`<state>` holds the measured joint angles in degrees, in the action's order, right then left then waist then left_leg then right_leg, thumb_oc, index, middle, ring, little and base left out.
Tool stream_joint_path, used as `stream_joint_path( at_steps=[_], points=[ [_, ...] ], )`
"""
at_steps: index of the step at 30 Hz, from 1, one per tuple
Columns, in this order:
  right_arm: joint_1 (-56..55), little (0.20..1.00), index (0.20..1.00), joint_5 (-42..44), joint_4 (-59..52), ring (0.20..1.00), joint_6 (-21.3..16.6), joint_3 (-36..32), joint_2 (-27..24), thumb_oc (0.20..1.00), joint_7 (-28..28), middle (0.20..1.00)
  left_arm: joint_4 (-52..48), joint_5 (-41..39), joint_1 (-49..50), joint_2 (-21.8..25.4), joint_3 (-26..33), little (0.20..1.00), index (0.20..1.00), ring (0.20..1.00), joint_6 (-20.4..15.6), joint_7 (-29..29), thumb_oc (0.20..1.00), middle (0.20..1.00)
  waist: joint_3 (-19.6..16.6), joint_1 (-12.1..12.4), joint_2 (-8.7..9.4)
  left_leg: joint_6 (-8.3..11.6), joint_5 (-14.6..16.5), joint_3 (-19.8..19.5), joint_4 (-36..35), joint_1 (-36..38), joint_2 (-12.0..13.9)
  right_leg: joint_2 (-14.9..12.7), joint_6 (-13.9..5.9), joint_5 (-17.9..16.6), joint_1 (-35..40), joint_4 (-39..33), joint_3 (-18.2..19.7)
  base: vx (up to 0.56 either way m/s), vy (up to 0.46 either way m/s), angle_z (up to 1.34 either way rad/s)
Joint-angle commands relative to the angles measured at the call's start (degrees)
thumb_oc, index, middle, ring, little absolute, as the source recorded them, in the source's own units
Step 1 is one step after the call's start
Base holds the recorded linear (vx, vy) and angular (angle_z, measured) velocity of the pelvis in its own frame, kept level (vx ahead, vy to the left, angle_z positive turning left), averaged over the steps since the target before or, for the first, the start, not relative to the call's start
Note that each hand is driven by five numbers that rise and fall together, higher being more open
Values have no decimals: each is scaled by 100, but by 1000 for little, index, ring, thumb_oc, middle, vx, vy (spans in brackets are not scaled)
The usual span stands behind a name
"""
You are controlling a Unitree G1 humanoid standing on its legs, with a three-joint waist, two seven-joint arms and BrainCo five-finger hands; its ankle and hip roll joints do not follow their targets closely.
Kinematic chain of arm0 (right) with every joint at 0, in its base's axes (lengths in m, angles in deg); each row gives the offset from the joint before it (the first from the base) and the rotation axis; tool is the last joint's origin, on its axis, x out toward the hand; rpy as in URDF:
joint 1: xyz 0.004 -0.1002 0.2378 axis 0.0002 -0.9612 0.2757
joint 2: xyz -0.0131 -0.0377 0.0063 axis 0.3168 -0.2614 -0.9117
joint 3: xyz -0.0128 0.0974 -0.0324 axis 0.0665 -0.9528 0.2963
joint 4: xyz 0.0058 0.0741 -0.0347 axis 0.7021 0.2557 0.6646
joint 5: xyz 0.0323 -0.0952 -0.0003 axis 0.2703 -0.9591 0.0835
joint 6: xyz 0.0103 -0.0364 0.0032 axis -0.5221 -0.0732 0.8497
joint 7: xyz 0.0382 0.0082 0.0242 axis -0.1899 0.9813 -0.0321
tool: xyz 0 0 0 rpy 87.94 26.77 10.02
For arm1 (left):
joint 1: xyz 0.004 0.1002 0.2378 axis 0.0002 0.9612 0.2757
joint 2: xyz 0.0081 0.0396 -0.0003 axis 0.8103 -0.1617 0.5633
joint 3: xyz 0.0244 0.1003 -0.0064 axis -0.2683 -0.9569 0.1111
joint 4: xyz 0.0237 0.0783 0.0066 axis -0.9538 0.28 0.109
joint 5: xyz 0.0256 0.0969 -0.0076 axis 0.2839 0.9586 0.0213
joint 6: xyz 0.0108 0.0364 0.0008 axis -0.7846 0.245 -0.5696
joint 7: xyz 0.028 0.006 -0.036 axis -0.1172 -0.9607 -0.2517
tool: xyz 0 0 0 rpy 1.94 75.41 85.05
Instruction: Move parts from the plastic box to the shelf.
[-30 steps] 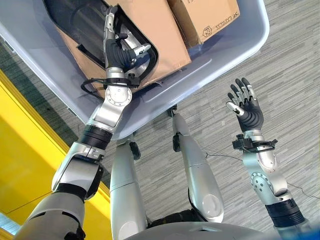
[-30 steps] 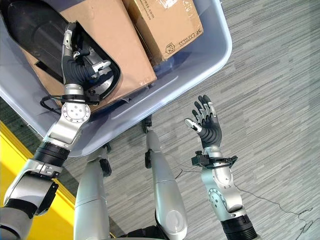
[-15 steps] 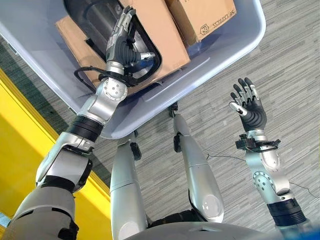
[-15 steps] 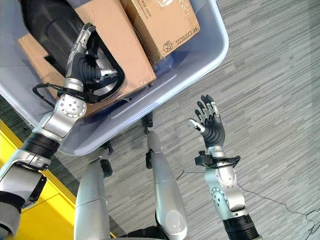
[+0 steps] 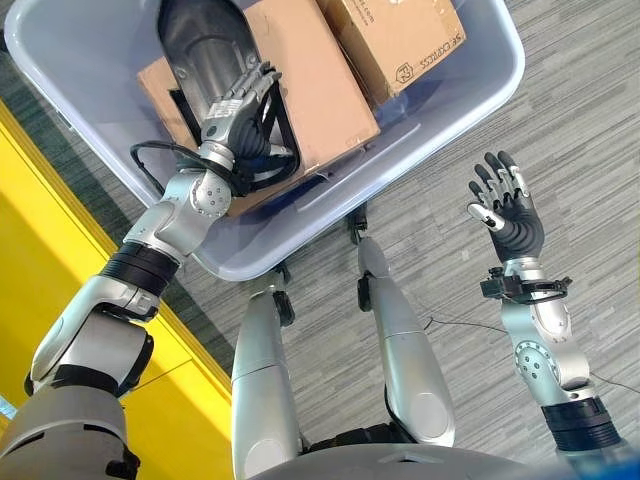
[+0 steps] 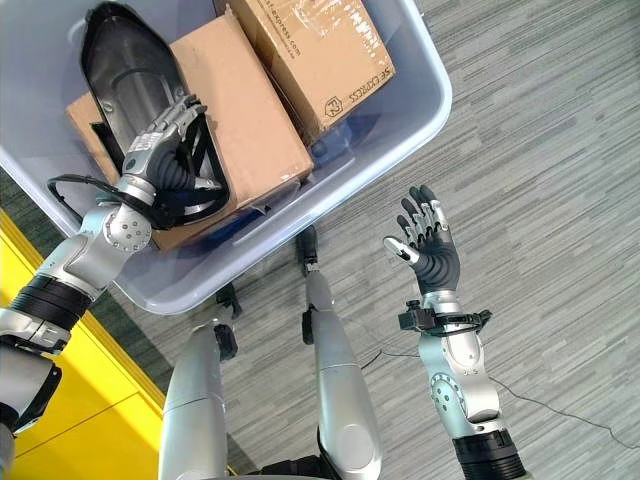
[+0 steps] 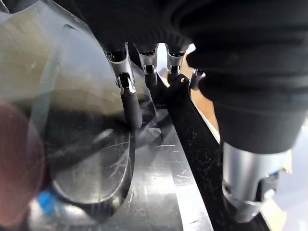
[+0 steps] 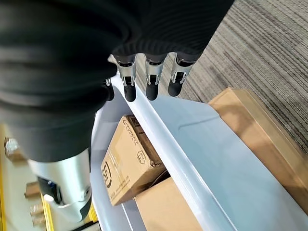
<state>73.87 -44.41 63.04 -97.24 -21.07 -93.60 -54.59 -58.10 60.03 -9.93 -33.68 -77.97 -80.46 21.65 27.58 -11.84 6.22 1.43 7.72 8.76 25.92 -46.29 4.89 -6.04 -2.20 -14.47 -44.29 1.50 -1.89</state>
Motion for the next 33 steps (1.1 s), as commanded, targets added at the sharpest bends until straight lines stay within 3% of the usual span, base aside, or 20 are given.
stream_joint_path(
  at_steps=[1, 10, 13, 17, 20, 26, 33],
  points=[
    [-7, 1000, 1000, 68, -284, 1000, -196, -472, -318, 1000, -139, 1000, -179, 446, 374, 335, -177, 1000, 1000, 1000, -12, 374, 1000, 1000, 219, -120, -337, 158, -179, -19, -1188, 1129, -95, -327, -567, 1376, 478, 1024, -289, 0, 0, 0],
    [10, 1000, 1000, 81, -254, 1000, -194, -523, -383, 1000, -174, 1000, -918, 592, 848, 825, 229, 1000, 1000, 1000, -166, 388, 1000, 1000, 191, -28, -445, 169, -152, -35, -1198, 1294, -102, -350, -554, 1414, 661, 1026, -289, 0, 0, 0],
    [-91, 1000, 1000, 69, -296, 1000, -216, -633, -399, 1000, -179, 1000, -1904, 505, 1549, 1004, 1188, 1000, 1000, 1000, -354, 81, 1000, 1000, 177, 81, -489, 167, -141, -29, -1192, 1297, -115, -352, -540, 1432, 678, 1018, -286, 2, -1, -2],
    [-252, 1000, 1000, 70, -439, 1000, -294, -632, -267, 1000, -131, 1000, -2701, -52, 2345, 198, 2353, 1000, 1000, 1000, -608, -622, 1000, 1000, 179, 171, -481, 170, -156, -42, -1211, 1275, -129, -347, -512, 1435, 670, 995, -291, 0, 0, 0],
    [-308, 1000, 1000, 7, -514, 1000, -361, -452, -142, 1000, 12, 1000, -3191, -705, 2598, -891, 2815, 1000, 1000, 1000, -769, -1285, 1000, 1000, 198, 185, -437, 164, -173, -51, -1212, 1231, -135, -357, -484, 1421, 658, 978, -309, -5, -27, 2],
    [-285, 1000, 1000, -94, -580, 1000, -422, -278, -98, 1000, 246, 1000, -3260, -899, 2388, -1489, 2686, 1000, 1000, 1000, -721, -1806, 1000, 1000, 217, 178, -342, 144, -166, -62, -1192, 1185, -125, -361, -471, 1406, 649, 965, -321, -4, -30, 3],
    [-169, 1000, 1000, -200, -547, 1000, -509, -162, -48, 1000, 532, 1000, -2911, -542, 2121, -1558, 2579, 1000, 1000, 1000, -484, -2284, 1000, 1000, 218, 158, -271, 122, -157, -50, -1181, 1150, -110, -357, -475, 1381, 610, 969, -321, 0, 0, 0]
  ],
)
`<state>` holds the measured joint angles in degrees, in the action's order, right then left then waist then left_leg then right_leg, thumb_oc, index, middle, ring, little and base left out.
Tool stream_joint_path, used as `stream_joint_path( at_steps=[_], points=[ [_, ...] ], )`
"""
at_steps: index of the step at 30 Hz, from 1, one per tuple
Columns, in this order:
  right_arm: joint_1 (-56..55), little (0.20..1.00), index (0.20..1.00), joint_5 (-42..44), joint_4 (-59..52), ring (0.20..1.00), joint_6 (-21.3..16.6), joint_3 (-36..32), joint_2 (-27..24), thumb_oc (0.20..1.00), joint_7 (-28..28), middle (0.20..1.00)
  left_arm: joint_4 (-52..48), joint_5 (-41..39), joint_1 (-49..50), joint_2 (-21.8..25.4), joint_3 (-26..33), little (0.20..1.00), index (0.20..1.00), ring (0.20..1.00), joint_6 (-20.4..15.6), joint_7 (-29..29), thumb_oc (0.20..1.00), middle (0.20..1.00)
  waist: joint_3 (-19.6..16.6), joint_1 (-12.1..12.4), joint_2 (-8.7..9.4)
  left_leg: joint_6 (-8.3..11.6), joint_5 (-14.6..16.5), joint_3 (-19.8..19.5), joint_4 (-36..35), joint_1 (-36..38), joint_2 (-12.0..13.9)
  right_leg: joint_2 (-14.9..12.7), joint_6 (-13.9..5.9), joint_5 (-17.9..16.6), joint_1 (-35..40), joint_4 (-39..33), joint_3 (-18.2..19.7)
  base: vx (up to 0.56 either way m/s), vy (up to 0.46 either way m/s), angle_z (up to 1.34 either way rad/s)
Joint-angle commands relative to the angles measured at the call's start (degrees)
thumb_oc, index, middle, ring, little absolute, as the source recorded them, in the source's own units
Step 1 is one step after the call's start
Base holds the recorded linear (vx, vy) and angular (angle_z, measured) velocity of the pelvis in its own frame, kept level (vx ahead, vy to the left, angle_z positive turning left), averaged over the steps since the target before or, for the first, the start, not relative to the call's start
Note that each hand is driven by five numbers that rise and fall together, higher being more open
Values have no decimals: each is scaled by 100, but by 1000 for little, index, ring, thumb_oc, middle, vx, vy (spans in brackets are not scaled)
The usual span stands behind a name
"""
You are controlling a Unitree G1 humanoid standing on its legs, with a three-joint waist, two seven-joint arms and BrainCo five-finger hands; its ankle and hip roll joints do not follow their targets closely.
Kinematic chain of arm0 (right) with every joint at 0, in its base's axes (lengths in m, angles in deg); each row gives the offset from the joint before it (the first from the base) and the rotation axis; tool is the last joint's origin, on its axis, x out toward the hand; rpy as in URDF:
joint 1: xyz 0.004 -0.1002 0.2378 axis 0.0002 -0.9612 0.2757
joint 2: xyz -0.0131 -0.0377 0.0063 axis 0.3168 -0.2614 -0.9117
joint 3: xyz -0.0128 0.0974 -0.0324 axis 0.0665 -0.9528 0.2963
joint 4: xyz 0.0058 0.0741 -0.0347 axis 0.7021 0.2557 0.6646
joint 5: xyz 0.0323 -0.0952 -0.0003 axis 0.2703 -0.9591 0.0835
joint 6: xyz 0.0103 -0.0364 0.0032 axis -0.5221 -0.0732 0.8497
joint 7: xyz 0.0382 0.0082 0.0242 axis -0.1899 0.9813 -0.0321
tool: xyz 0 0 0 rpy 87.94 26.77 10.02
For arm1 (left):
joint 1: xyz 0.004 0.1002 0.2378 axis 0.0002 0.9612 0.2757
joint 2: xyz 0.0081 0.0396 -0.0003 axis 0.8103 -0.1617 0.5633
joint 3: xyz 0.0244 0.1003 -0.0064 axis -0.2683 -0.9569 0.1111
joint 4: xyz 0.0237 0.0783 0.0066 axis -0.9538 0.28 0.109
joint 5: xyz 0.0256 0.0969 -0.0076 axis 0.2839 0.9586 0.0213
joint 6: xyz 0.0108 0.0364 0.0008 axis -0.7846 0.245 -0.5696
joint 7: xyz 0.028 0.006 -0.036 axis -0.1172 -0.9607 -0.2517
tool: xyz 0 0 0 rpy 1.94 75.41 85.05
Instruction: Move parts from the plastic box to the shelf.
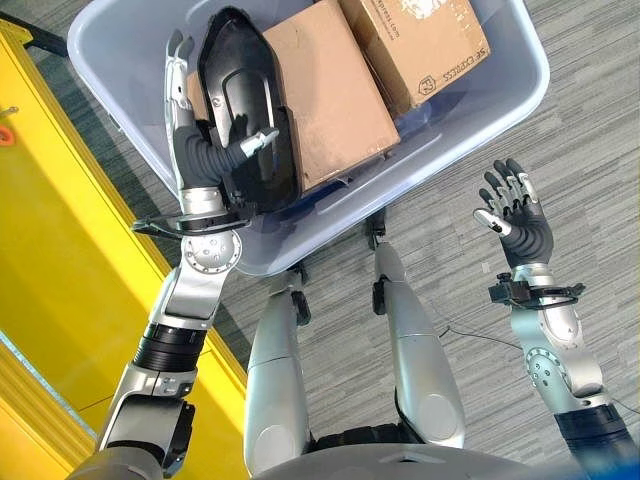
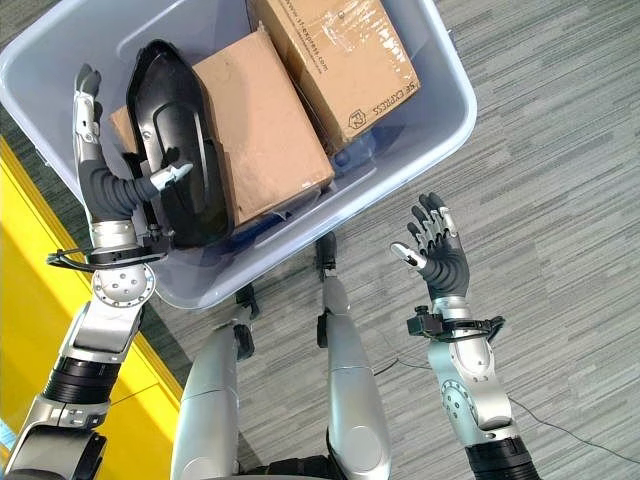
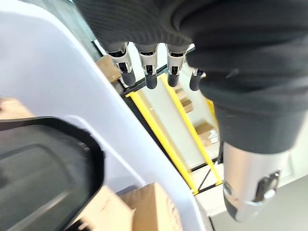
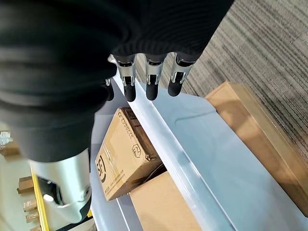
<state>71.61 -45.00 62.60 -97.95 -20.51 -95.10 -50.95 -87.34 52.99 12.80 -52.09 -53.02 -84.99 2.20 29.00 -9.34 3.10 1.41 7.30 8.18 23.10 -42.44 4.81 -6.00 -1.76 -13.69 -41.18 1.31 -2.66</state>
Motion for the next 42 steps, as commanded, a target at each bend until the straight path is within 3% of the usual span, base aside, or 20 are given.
stream_joint_path(
  at_steps=[1, 9, 21, 34, 42],
  points=[
    [81, 1000, 1000, -165, -488, 1000, -443, -201, 112, 1000, 207, 1000, 124, 119, -226, 242, 38, 1000, 1000, 1000, -22, -405, 1000, 1000, 76, -101, 44, 122, -120, 14, -898, 757, -97, -364, -518, 1303, 293, 993, -243, 0, 0, 0],
    [271, 1000, 1000, -208, -380, 1000, -465, -92, 103, 1000, 435, 1000, 939, 122, -763, 163, -78, 1000, 1000, 1000, 309, -905, 1000, 1000, 76, -139, 93, 111, -135, 29, -915, 756, -95, -336, -514, 1279, 286, 968, -238, 0, 0, 0],
    [404, 1000, 1000, -231, -295, 1000, -420, -83, 103, 1000, 596, 1000, 1471, -389, -702, 41, 191, 1000, 1000, 1000, 403, -1178, 1000, 1000, 76, -110, 90, 87, -138, 11, -871, 703, -90, -322, -494, 1287, 256, 998, -255, 0, 0, 0],
    [454, 1000, 1000, -271, -253, 1000, -340, -46, 108, 1000, 676, 1000, 1899, -782, -588, -175, 78, 1000, 1000, 1000, 479, -1103, 1000, 1000, 77, -66, 111, 56, -149, -14, -817, 607, -114, -317, -479, 1297, 197, 1045, -288, 0, 0, 0],
    [499, 1000, 1000, -288, -191, 1000, -272, 51, 98, 1000, 692, 1000, 2636, -1070, -880, -318, -302, 1000, 1000, 1000, 605, -906, 1000, 1000, 76, -106, 151, 46, -164, -27, -767, 534, -100, -306, -464, 1283, 144, 1068, -293, -1, 0, 1]
  ],
)
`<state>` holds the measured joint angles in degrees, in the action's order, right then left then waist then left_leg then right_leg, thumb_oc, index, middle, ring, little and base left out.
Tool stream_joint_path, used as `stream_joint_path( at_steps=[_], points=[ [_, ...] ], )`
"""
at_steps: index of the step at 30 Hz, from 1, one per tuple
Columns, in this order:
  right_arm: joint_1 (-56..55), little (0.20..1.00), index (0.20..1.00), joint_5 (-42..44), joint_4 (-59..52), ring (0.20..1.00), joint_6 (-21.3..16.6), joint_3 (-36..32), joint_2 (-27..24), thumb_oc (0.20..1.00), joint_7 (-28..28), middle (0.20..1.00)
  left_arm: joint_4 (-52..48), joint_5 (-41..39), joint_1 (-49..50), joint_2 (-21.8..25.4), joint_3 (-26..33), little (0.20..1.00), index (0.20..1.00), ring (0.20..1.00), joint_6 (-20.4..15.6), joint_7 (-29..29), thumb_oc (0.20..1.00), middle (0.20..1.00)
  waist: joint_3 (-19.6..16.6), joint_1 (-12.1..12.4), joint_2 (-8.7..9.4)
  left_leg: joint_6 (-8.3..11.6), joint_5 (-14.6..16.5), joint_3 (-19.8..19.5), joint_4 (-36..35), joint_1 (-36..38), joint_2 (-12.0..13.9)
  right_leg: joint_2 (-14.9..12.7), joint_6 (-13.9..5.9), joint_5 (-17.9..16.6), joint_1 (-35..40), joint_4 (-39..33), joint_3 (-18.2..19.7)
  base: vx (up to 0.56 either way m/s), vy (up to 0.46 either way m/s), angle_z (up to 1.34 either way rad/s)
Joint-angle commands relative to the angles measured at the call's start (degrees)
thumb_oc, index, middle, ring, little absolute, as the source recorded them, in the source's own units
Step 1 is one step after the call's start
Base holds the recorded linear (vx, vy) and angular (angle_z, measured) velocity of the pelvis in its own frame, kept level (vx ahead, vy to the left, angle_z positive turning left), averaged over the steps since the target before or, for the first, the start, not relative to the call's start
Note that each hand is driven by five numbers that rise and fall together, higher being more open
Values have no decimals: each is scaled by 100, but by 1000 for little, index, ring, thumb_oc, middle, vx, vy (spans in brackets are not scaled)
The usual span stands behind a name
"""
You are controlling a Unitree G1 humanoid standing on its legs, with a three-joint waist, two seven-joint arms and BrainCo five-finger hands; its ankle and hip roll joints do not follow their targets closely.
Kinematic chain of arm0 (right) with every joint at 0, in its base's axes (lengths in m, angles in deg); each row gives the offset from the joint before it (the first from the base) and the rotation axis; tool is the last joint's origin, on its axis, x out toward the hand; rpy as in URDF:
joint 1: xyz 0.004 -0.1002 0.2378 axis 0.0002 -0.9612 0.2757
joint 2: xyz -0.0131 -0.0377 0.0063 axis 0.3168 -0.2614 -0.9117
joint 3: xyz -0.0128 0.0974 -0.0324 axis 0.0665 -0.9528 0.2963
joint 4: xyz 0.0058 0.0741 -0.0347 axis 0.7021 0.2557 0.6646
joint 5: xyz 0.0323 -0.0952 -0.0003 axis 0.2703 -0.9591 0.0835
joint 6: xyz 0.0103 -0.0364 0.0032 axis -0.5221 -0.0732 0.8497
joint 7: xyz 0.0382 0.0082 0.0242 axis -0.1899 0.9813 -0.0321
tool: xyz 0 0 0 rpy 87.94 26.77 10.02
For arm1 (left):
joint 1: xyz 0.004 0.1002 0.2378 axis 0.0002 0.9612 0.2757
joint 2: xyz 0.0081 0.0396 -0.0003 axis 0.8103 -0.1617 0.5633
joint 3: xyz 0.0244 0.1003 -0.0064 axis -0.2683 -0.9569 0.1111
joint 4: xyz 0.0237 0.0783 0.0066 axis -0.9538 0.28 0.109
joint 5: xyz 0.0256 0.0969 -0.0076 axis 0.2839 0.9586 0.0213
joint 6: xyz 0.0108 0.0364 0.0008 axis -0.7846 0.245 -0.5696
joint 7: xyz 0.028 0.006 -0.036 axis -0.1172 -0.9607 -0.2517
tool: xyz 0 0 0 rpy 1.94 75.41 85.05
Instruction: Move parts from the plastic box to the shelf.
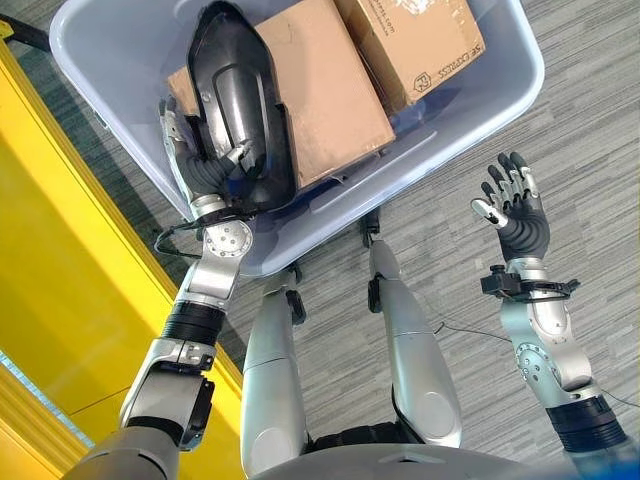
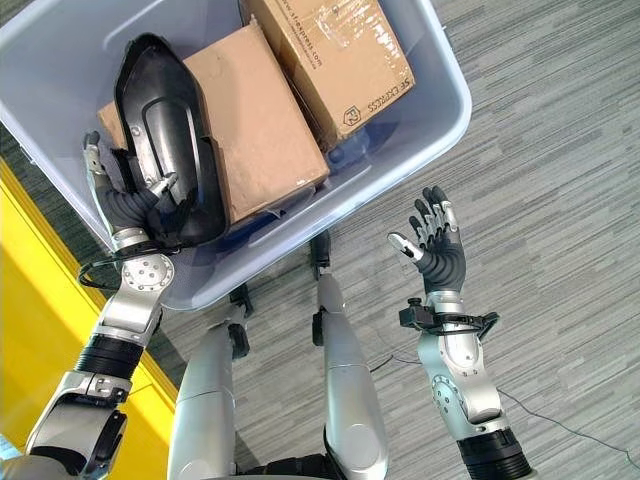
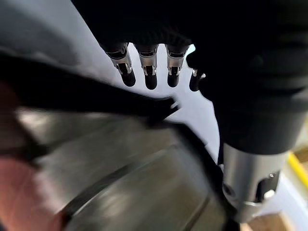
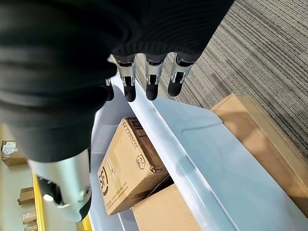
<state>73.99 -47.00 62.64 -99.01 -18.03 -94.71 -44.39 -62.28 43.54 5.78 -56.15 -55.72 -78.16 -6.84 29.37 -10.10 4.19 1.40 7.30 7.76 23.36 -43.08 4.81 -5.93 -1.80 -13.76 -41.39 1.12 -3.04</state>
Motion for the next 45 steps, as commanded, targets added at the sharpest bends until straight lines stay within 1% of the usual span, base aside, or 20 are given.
stream_joint_path(
  at_steps=[1, 2, 4, 8, 12, 13, 14, 16, 17, 19, 21, 22, 23, 24, 25, 26, 32, 45],
  points=[
    [263, 1000, 1000, -105, -194, 1000, -166, -195, 61, 1000, 48, 1000, 228, -175, -235, 60, -82, 1000, 1000, 1000, -82, 17, 1000, 1000, 39, -30, 46, 45, -164, 19, -786, 592, -98, -310, -460, 1290, 154, 1091, -254, 0, 0, 0],
    [255, 1000, 1000, -81, -173, 1000, -161, -162, 79, 1000, 66, 1000, 533, -380, -302, -56, -139, 1000, 1000, 1000, -80, 24, 1000, 1000, 39, -44, 57, 42, -170, 22, -769, 575, -99, -306, -457, 1283, 142, 1097, -254, 0, 0, 0],
    [243, 1000, 1000, -73, -179, 1000, -160, -155, 84, 1000, 79, 1000, 649, -511, -339, -117, -158, 1000, 1000, 1000, -90, 32, 1000, 1000, 39, -51, 66, 41, -170, 21, -757, 563, -94, -305, -457, 1286, 130, 1111, -251, 0, 0, 0],
    [173, 1000, 1000, 6, -234, 1000, -161, -87, 80, 1000, 70, 1000, 1372, -1096, -512, -332, -221, 1000, 1000, 1000, -110, 124, 1000, 1000, 39, -106, 100, 33, -171, 24, -722, 513, -92, -295, -446, 1281, 78, 1128, -241, 0, 0, 0],
    [123, 1000, 1000, 44, -270, 1000, -140, -56, 58, 1000, 44, 1000, 1710, -1293, -645, -370, -314, 1000, 1000, 1000, -92, 239, 1000, 1000, 40, -129, 117, 37, -181, 16, -705, 489, -88, -290, -442, 1281, 68, 1137, -242, 0, 0, 0],
    [96, 1000, 1000, 99, -295, 1000, -135, -25, 53, 1000, 5, 1000, 2074, -1393, -763, -423, -394, 1000, 1000, 1000, -45, 319, 1000, 1000, 39, -152, 135, 37, -191, 7, -690, 470, -83, -289, -439, 1275, 62, 1140, -241, -7, -9, 4],
    [97, 1000, 1000, 100, -295, 1000, -134, -28, 53, 1000, 4, 1000, 2089, -1398, -773, -423, -397, 1000, 1000, 1000, -53, 321, 1000, 1000, 39, -152, 133, 37, -191, 6, -690, 467, -83, -290, -439, 1276, 60, 1141, -241, -8, -10, 4],
    [77, 1000, 1000, 151, -321, 1000, -113, 32, 35, 1000, -33, 1000, 2483, -1558, -937, -498, -468, 1000, 1000, 1000, -35, 405, 1000, 1000, 39, -175, 145, 41, -199, 4, -671, 454, -77, -286, -436, 1277, 38, 1163, -243, -1, -2, 2],
    [40, 1000, 1000, 187, -370, 1000, -101, 70, -2, 1000, -68, 1000, 2851, -1707, -1083, -544, -519, 1000, 1000, 1000, 14, 495, 1000, 1000, 39, -198, 163, 43, -197, 16, -644, 440, -70, -284, -436, 1277, 18, 1191, -242, 0, 0, 0],
    [41, 1000, 1000, 188, -371, 1000, -100, 67, -3, 1000, -68, 1000, 2864, -1711, -1093, -544, -521, 1000, 1000, 1000, 7, 498, 1000, 1000, 39, -197, 162, 43, -196, 16, -643, 437, -70, -284, -437, 1277, 15, 1192, -242, 0, 0, 0],
    [-21, 1000, 1000, 243, -437, 1000, -111, 102, -30, 1000, -116, 1000, 3085, -1852, -1191, -575, -516, 1000, 1000, 1000, -12, 557, 1000, 1000, 39, -218, 176, 43, -195, 6, -632, 429, -70, -279, -440, 1274, 16, 1198, -241, -1, -3, -2],
    [-54, 1000, 1000, 264, -451, 1000, -118, 105, -43, 1000, -121, 1000, 3196, -1940, -1226, -609, -524, 868, 868, 868, -24, 592, 868, 868, 39, -231, 181, 43, -195, 7, -637, 426, -69, -280, -445, 1270, 17, 1193, -240, -5, -5, 3],
    [-63, 1000, 1000, 270, -450, 1000, -124, 106, -49, 1000, -119, 1000, 3191, -1962, -1237, -616, -533, 696, 696, 696, -31, 597, 696, 696, 39, -229, 176, 42, -194, 11, -636, 425, -70, -280, -441, 1272, 14, 1196, -244, -4, -10, 7],
    [-70, 1000, 1000, 260, -448, 1000, -122, 100, -63, 1000, -105, 1000, 3214, -1981, -1236, -618, -534, 435, 435, 435, -33, 599, 435, 435, 39, -228, 173, 41, -195, 4, -634, 421, -70, -279, -440, 1271, 8, 1201, -246, -1, -3, 6],
    [-71, 1000, 1000, 259, -449, 1000, -122, 100, -64, 1000, -105, 1000, 3215, -1981, -1237, -618, -534, 231, 231, 231, -34, 599, 231, 231, 39, -229, 172, 41, -195, 4, -634, 421, -70, -279, -440, 1272, 8, 1202, -247, -1, -5, 4],
    [-72, 1000, 1000, 263, -444, 1000, -124, 107, -65, 1000, -108, 1000, 3210, -1978, -1231, -619, -548, 200, 200, 200, -35, 603, 200, 200, 39, -227, 168, 43, -195, 5, -635, 423, -71, -274, -438, 1272, 5, 1205, -244, 0, 0, 0],
    [-76, 1000, 1000, 304, -446, 1000, -130, 100, -78, 1000, -131, 1000, 3185, -1890, -1218, -607, -625, 200, 200, 200, -18, 636, 200, 200, 39, -213, 150, 43, -204, -5, -644, 422, -80, -274, -435, 1263, 7, 1195, -248, 0, 0, 0],
    [-107, 1000, 1000, 381, -447, 1000, -115, 105, -94, 1000, -198, 1000, 3238, -1897, -1128, -645, -570, 200, 200, 200, -10, 683, 200, 200, 37, -182, 137, 27, -191, -1, -615, 494, -94, -287, -439, 1272, 107, 1212, -254, 0, 0, 0]
  ],
)
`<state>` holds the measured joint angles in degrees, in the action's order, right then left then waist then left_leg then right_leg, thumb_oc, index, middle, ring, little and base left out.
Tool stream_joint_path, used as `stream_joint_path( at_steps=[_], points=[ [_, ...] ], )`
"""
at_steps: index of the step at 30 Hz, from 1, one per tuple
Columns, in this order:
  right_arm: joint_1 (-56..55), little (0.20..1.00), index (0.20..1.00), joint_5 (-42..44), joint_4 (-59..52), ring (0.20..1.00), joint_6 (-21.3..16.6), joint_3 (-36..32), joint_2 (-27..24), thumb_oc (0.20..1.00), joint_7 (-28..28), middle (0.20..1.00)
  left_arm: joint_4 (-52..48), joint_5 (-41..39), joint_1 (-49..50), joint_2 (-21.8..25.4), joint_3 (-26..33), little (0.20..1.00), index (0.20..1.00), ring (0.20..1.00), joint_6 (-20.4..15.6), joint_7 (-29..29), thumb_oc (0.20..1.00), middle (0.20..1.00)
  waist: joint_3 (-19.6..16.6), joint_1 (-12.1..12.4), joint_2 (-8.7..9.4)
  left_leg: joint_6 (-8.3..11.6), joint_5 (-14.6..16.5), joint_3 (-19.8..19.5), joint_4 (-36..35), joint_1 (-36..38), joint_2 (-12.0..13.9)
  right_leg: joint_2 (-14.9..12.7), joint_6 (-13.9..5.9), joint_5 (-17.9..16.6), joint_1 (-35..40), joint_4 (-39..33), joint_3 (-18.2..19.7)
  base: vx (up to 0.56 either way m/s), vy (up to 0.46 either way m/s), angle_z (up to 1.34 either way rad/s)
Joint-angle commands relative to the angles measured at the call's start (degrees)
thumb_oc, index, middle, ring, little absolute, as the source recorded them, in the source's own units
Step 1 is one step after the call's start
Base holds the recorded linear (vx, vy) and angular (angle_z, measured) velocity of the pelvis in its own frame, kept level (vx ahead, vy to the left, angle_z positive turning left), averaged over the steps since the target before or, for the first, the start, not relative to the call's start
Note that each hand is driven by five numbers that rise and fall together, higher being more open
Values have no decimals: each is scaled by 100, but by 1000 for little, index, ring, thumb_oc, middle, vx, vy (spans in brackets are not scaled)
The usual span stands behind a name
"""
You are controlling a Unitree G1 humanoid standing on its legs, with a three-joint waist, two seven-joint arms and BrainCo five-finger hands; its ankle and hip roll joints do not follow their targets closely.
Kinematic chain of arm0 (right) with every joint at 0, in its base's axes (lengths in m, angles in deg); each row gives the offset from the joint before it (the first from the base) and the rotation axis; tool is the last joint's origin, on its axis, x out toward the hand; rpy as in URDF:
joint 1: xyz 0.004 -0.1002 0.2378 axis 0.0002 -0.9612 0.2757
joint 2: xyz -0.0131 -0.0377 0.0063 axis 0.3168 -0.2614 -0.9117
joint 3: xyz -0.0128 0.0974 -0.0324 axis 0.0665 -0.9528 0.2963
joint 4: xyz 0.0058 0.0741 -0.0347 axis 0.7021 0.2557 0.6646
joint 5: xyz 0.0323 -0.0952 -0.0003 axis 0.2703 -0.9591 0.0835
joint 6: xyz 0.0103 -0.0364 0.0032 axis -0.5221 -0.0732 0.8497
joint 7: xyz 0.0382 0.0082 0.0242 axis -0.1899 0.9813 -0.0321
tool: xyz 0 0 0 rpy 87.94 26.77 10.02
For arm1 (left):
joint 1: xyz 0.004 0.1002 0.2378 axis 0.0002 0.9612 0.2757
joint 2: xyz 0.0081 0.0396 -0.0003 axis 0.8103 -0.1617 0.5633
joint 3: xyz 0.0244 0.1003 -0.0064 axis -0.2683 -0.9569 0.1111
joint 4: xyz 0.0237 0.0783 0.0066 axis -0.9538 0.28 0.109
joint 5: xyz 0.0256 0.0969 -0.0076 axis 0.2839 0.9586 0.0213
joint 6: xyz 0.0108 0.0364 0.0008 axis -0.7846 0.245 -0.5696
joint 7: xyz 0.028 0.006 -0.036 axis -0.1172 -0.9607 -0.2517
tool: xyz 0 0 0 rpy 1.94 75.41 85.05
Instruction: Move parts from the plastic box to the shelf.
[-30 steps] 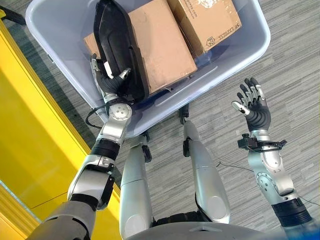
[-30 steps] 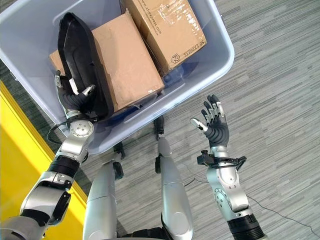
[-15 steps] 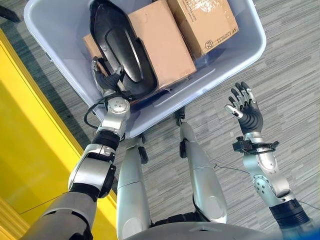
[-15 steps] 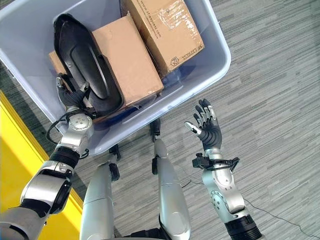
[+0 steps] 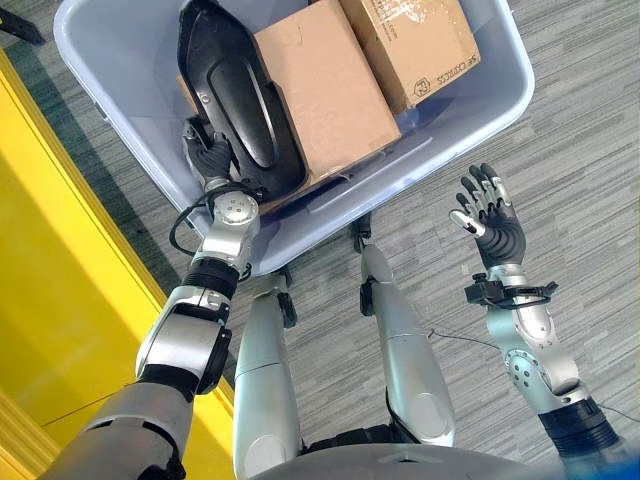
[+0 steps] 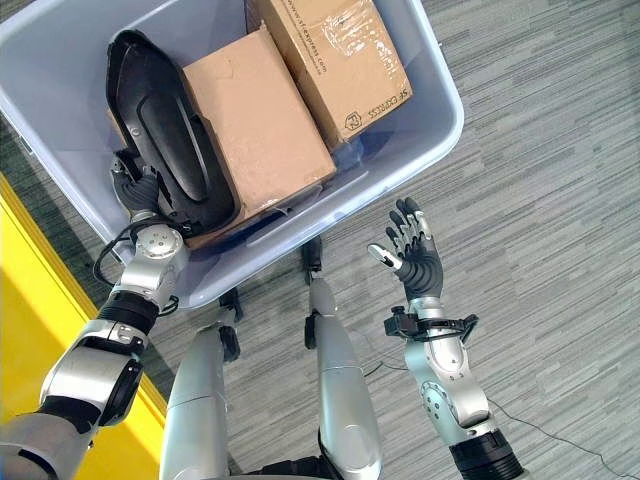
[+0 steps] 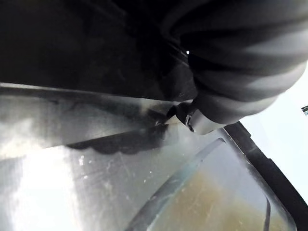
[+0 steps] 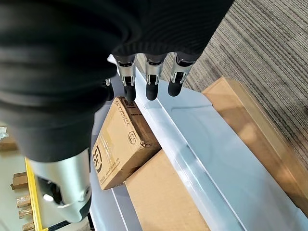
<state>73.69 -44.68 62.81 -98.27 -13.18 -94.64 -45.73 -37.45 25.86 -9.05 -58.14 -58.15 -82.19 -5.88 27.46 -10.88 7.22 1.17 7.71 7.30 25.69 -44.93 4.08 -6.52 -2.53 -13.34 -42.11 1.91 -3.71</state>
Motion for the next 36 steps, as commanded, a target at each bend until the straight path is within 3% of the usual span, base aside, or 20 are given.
stream_joint_path(
  at_steps=[1, 9, 20, 32, 36],
  points=[
    [-78, 1000, 1000, 149, -463, 1000, -188, -381, -101, 1000, -65, 1000, 755, -129, 356, -446, -327, 200, 200, 200, 394, 587, 200, 200, 228, -104, -166, 51, -232, 45, -848, 680, -20, -227, -366, 1231, 180, 1134, -187, 0, 0, 0],
    [-109, 1000, 1000, 202, -439, 1000, -176, -392, -99, 1000, -90, 1000, 396, -199, 639, -379, -165, 200, 200, 200, 289, 556, 200, 200, 195, -39, -189, 51, -237, 42, -870, 795, -29, -247, -370, 1240, 305, 1131, -209, 0, 0, 0],
    [-173, 1000, 1000, 176, -248, 1000, -37, -559, -34, 1000, -100, 1000, -1973, 334, 2089, 36, 497, 200, 200, 200, 52, 470, 200, 200, 7, 213, -312, 57, -214, 6, -1016, 1262, -70, -311, -361, 1303, 794, 1083, -290, 0, 0, 0],
    [-325, 1000, 1000, 248, -173, 1000, 189, -796, -87, 1000, -417, 1000, -3671, 997, 3091, 382, 1036, 200, 200, 200, -21, 1013, 200, 200, -296, 391, -428, 74, -232, -63, -1295, 2019, -101, -392, -369, 1354, 1590, 914, -422, 3, 0, 2],
    [-433, 1000, 1000, 302, -241, 1000, 245, -912, -101, 1000, -541, 1000, -4244, 1085, 3361, 441, 1216, 200, 200, 200, -107, 1208, 200, 200, -370, 425, -429, 52, -466, -55, -1526, 2245, -150, -427, -353, 1180, 1837, 701, -508, -56, -4, 12]
  ],
)
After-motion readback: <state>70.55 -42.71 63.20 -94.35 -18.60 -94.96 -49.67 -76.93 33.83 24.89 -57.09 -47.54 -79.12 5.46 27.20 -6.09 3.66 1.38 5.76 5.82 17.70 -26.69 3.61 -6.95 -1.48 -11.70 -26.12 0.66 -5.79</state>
